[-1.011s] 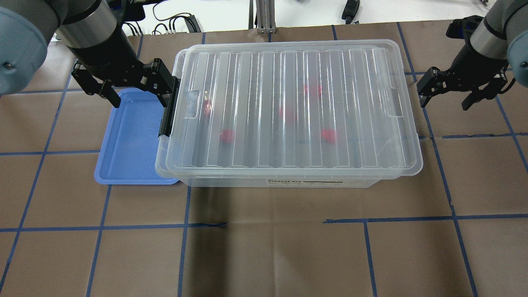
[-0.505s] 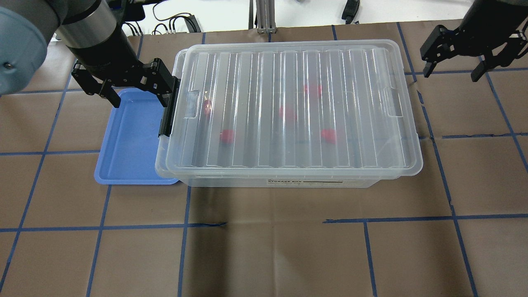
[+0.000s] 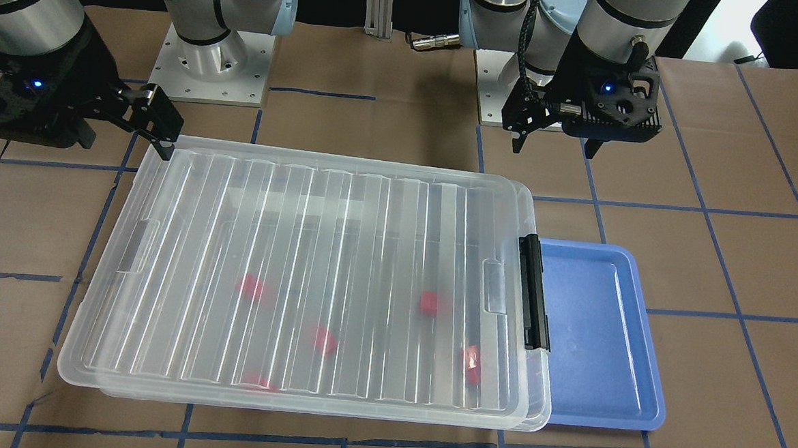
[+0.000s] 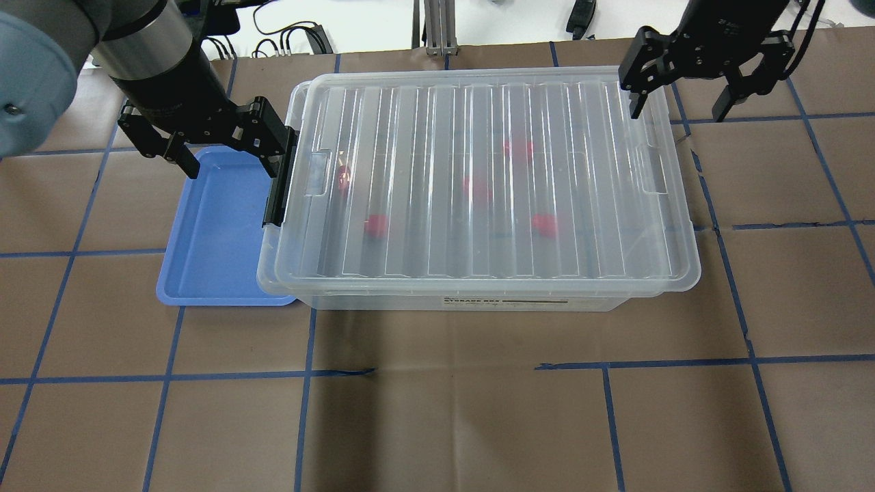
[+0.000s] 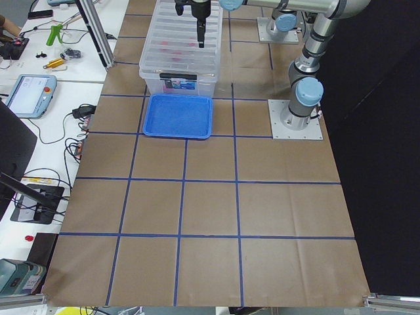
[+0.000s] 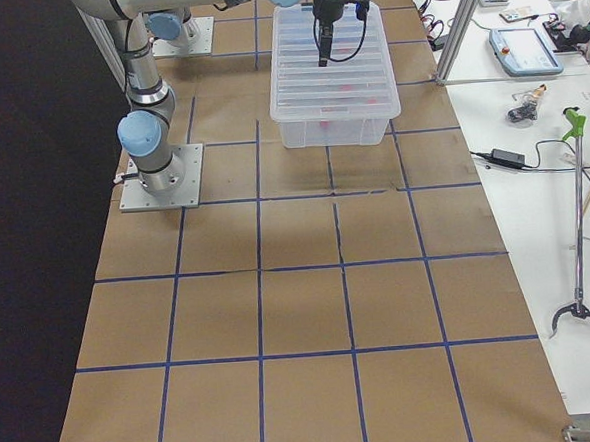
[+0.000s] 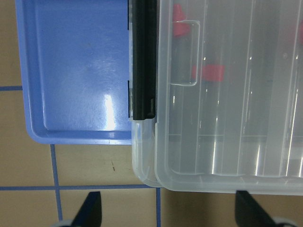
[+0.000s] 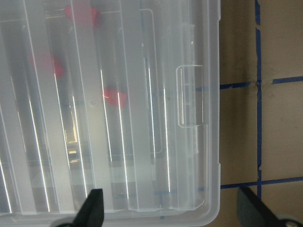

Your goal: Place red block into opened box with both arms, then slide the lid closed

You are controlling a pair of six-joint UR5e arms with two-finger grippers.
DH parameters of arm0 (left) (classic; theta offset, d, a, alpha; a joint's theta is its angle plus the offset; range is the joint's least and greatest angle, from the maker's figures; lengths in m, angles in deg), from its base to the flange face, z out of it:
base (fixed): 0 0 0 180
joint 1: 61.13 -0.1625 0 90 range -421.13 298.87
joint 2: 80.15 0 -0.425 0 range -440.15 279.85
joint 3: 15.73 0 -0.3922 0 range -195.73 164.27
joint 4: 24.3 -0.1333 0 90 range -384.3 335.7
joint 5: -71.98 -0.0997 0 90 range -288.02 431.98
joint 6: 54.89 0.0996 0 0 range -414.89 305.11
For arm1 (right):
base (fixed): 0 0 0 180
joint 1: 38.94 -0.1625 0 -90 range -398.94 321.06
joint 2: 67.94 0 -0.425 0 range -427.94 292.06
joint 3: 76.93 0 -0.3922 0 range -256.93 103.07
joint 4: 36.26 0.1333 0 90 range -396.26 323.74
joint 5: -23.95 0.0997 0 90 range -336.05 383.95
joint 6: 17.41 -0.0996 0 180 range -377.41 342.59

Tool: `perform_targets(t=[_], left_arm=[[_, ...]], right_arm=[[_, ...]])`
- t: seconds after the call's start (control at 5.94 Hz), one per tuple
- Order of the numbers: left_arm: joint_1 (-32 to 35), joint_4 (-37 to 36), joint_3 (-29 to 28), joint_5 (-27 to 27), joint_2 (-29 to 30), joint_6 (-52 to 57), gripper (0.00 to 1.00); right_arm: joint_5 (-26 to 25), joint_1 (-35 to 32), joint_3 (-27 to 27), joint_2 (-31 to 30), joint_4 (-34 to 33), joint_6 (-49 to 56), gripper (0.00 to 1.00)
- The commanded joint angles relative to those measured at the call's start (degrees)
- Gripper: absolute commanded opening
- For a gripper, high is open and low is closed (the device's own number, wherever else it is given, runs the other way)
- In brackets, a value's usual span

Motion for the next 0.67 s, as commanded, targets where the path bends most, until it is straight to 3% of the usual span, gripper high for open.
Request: perform_targets(t=[0.0,0.51], left_arm=[[0.1,0.0,0.0,0.0,0.0,0.0,0.98],[0.0,0.0,0.0,0.0,0.0,0.0,0.98]], right_arm=[[-0.2,-1.0,0.8,0.0,1.8,0.0,1.00],[-0.2,-1.0,0.9,0.1,1.8,0.3,1.00]])
